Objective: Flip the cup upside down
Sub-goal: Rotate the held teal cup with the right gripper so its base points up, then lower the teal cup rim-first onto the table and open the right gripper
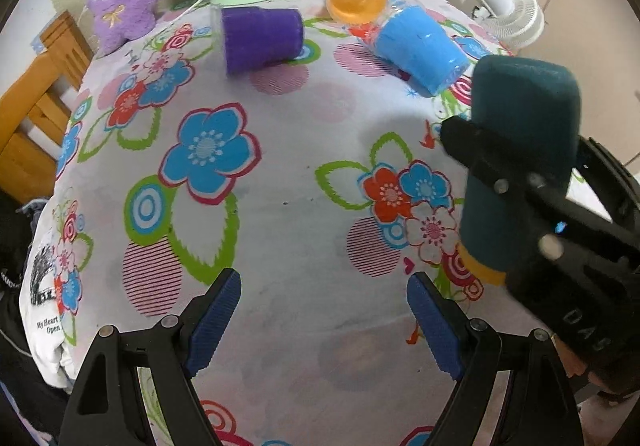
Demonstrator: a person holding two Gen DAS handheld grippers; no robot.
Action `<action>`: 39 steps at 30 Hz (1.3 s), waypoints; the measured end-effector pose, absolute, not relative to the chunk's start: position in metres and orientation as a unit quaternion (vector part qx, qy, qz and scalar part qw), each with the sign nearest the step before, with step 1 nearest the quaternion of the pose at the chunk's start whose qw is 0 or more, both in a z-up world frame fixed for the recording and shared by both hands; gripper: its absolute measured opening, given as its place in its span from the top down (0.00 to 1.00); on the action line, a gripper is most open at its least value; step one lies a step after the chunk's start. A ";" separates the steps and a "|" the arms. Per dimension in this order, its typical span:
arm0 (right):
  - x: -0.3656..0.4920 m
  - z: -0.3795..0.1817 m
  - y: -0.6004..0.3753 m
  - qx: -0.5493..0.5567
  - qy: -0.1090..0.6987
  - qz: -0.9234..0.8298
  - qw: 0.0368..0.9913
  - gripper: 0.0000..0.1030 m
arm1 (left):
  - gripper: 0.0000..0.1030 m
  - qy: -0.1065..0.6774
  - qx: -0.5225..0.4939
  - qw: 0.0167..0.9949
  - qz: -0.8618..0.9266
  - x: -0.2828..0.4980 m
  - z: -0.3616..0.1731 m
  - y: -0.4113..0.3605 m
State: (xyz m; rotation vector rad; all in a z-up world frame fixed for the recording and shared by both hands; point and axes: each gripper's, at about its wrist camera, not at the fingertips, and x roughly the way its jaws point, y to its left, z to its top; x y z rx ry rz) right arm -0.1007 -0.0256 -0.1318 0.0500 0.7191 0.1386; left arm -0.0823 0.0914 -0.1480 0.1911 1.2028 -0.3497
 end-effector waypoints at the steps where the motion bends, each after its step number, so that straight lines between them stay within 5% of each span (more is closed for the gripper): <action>1: -0.102 -0.133 -0.025 0.023 0.348 0.066 0.935 0.33 | 0.16 0.559 0.092 0.807 -0.167 -0.083 -0.148 0.090; 26: -0.127 -0.144 -0.024 0.018 0.339 0.063 0.938 0.32 | 0.15 0.568 0.117 0.790 -0.200 -0.105 -0.165 0.081; 31: -0.130 -0.146 -0.027 0.027 0.364 0.060 0.929 0.18 | 0.15 0.577 0.107 0.788 -0.188 -0.111 -0.162 0.082; 39: -0.134 -0.147 -0.031 0.019 0.380 0.071 0.922 0.10 | 0.15 0.573 0.104 0.793 -0.179 -0.120 -0.156 0.081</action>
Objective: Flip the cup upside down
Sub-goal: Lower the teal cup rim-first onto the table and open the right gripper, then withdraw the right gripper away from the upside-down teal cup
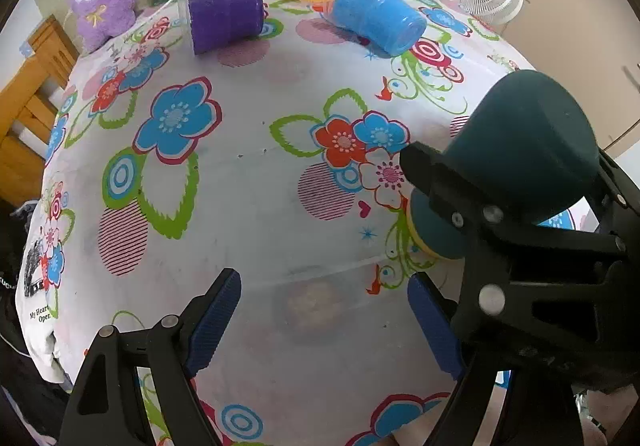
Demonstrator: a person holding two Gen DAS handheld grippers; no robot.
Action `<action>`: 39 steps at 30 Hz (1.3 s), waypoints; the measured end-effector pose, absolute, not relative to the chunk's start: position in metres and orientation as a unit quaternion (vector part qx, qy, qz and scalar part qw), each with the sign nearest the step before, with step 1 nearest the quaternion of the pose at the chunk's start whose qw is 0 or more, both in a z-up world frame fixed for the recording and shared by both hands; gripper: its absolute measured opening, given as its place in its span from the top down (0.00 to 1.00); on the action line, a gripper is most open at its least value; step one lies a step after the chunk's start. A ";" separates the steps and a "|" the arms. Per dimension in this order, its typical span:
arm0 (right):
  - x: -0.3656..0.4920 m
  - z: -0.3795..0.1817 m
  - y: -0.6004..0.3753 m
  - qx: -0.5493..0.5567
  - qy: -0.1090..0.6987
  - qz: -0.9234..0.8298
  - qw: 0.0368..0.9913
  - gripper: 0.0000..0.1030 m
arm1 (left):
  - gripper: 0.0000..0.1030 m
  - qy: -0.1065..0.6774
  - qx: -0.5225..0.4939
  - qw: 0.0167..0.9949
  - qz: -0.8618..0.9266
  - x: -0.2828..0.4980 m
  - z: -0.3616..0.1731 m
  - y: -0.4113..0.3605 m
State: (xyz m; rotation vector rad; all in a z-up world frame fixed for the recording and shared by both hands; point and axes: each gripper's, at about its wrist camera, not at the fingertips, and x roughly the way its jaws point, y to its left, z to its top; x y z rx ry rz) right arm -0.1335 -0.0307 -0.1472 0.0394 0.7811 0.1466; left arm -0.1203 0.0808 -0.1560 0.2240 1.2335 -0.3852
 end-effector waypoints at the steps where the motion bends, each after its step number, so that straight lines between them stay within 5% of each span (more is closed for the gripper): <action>1: -0.135 -0.146 -0.031 0.016 0.378 0.072 0.923 0.08 | 0.15 0.572 0.105 0.794 -0.175 -0.122 -0.155 0.081; 39: -0.200 -0.102 -0.104 0.017 0.401 0.078 0.913 0.00 | 0.05 0.459 0.021 0.884 -0.089 -0.191 -0.112 0.060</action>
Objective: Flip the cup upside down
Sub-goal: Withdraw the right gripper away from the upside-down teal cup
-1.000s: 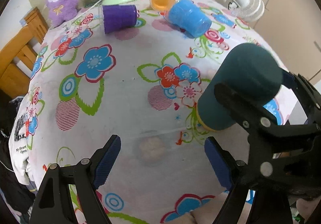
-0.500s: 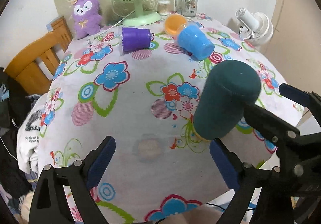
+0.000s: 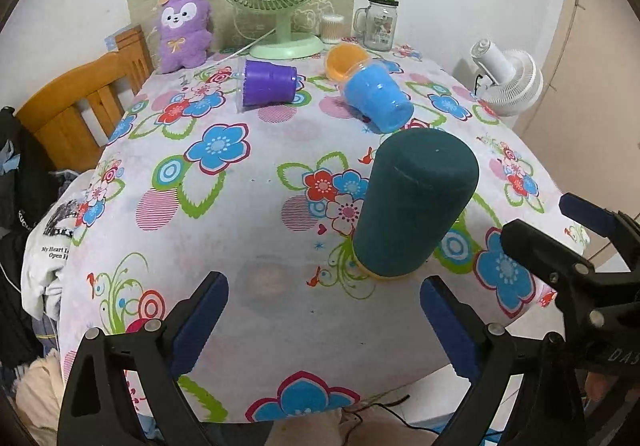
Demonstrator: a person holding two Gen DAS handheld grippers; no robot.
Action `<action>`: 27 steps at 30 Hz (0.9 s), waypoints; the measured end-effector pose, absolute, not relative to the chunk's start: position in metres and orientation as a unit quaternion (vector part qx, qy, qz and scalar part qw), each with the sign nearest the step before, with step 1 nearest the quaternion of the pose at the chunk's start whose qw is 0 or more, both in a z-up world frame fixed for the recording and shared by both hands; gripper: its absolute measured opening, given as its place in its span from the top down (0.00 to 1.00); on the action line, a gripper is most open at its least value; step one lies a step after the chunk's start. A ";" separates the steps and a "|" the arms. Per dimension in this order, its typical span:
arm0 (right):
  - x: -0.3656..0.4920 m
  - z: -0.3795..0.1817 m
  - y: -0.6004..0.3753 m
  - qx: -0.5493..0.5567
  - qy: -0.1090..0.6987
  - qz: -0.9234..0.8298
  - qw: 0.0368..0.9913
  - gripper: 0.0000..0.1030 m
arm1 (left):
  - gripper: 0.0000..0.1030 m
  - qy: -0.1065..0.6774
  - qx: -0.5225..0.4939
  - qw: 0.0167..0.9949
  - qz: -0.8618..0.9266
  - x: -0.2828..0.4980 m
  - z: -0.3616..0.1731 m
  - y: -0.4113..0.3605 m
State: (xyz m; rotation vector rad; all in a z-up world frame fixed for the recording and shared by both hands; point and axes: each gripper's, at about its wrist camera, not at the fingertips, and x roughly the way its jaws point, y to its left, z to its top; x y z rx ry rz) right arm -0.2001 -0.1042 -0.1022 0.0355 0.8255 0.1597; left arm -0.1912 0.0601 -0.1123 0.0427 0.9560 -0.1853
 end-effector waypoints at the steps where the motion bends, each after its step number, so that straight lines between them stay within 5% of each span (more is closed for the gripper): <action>1: -0.201 -0.102 -0.105 0.015 0.400 0.076 0.913 0.00 | 0.05 0.456 0.020 0.885 -0.087 -0.193 -0.112 0.060; 27: -0.207 -0.101 -0.113 0.014 0.378 0.063 0.923 0.00 | 0.04 0.423 -0.009 0.903 -0.074 -0.201 -0.111 0.060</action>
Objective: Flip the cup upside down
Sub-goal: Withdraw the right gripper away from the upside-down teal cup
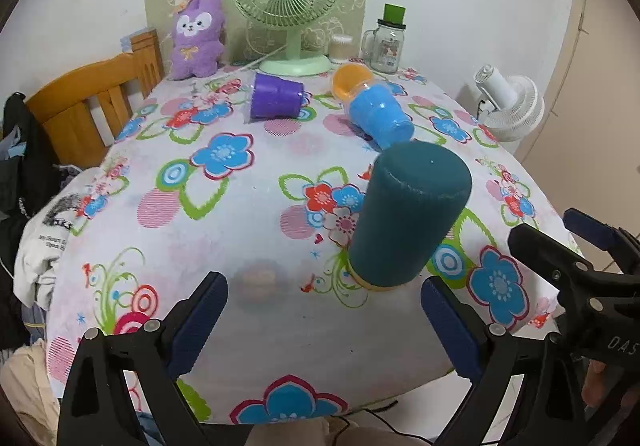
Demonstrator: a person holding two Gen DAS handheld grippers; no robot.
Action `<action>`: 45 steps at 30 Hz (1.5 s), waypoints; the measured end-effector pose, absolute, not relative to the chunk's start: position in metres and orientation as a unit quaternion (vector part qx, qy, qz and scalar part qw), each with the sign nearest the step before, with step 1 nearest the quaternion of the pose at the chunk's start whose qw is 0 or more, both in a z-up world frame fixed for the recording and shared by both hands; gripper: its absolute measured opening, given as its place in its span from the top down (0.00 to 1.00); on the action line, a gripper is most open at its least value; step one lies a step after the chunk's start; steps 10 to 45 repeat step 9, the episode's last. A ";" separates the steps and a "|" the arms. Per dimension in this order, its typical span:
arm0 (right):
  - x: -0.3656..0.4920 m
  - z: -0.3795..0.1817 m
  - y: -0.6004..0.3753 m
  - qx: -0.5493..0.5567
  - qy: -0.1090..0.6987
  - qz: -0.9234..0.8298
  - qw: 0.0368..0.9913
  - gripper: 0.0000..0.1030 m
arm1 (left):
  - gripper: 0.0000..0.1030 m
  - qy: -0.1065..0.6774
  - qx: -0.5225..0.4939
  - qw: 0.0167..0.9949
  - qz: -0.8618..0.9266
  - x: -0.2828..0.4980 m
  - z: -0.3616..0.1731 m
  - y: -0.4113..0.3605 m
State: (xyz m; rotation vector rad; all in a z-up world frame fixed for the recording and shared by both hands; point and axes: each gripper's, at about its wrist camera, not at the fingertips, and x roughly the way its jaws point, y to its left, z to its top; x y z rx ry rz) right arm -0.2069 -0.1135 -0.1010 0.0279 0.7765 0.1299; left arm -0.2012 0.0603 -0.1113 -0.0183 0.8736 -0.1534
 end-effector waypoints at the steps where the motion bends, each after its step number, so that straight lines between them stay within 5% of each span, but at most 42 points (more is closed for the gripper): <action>1: -0.207 -0.100 -0.113 0.013 0.377 0.064 0.924 0.00 | 0.04 0.419 -0.005 0.905 -0.071 -0.202 -0.109 0.060; 45: -0.201 -0.095 -0.114 0.011 0.372 0.065 0.926 0.00 | 0.01 0.410 0.001 0.910 -0.067 -0.198 -0.104 0.061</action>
